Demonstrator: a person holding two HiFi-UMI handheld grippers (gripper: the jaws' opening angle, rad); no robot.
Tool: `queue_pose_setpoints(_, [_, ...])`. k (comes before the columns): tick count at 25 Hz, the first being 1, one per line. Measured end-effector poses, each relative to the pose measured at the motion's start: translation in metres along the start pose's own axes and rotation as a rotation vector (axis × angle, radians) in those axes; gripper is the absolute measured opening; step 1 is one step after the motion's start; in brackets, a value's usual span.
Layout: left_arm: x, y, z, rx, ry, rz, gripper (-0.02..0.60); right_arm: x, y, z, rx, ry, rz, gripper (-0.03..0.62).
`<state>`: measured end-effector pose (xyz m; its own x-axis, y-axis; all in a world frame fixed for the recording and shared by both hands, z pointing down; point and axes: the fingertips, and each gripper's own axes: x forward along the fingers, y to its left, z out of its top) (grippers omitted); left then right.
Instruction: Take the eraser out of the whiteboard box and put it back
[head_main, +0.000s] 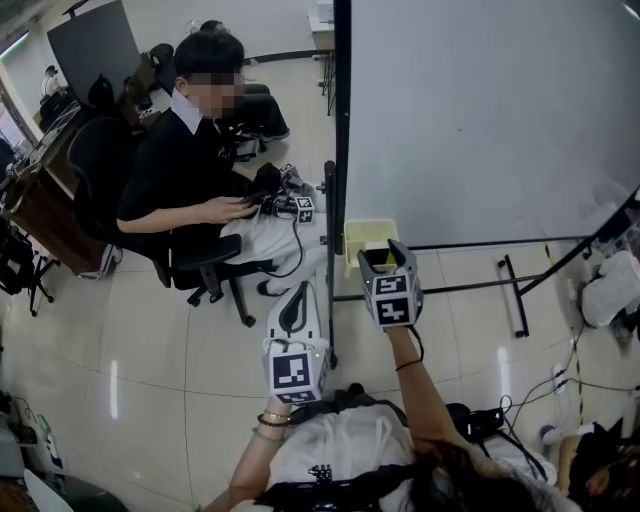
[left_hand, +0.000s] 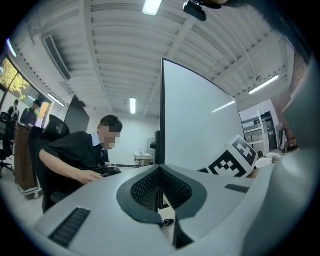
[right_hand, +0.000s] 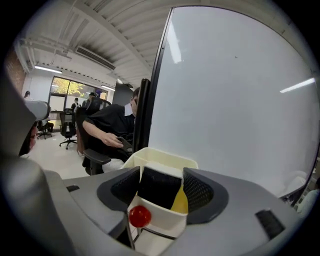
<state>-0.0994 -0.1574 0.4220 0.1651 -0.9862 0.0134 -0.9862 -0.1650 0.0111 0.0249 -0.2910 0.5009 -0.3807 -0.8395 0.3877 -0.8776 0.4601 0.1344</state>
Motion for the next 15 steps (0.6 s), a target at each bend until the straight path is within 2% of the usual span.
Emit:
queue_pose_setpoints(3, [-0.003, 0.005, -0.007, 0.011, 0.012, 0.007, 0.003, 0.003, -0.001, -0.011, 0.053, 0.005, 0.015, 0.346])
queue_pose_setpoints(5, [-0.004, 0.004, -0.007, 0.009, 0.014, 0.005, 0.003, -0.004, -0.002, -0.007, 0.055, -0.033, 0.017, 0.344])
queue_pose_setpoints(8, [-0.002, -0.001, -0.005, 0.012, 0.014, -0.013, 0.003, -0.033, 0.002, 0.023, 0.06, -0.165, 0.044, 0.305])
queue_pose_setpoints(10, [0.0, -0.004, -0.004, 0.012, 0.013, -0.021, 0.003, -0.054, 0.007, 0.042, 0.131, -0.238, 0.084, 0.301])
queue_pose_setpoints(15, [0.008, -0.017, -0.002, 0.008, 0.007, -0.055, 0.003, -0.1, 0.003, 0.07, 0.396, -0.374, 0.163, 0.288])
